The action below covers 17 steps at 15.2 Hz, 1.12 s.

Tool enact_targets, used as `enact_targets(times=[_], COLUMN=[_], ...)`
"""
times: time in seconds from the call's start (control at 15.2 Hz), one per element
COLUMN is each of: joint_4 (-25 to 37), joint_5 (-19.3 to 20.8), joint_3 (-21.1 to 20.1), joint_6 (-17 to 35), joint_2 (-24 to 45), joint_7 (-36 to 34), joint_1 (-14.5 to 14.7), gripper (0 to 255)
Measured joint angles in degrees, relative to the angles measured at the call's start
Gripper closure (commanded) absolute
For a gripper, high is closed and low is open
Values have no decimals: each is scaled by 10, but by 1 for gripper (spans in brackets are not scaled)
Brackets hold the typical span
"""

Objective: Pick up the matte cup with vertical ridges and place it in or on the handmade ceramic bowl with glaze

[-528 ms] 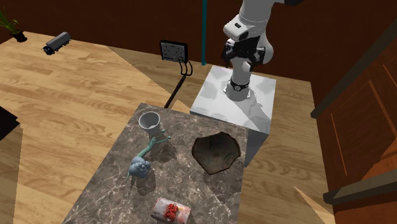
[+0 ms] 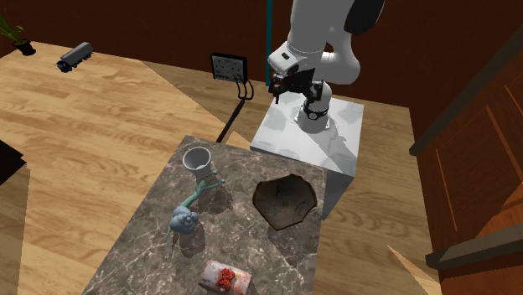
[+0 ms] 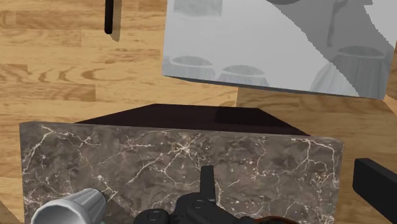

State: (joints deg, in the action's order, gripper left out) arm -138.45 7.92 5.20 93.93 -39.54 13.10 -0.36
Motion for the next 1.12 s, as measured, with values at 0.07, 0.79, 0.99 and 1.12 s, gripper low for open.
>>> enact_targets(times=[0.07, 0.79, 0.99, 1.12], joint_4=[-1, 37, 64, 91], joint_5=[7, 67, 71, 70], joint_3=[6, 87, 104, 117], joint_6=[15, 187, 224, 246], joint_2=[13, 199, 254, 297], joint_7=[7, 105, 131, 153], joint_1=[-2, -24, -28, -32], gripper=[0, 0, 0, 0])
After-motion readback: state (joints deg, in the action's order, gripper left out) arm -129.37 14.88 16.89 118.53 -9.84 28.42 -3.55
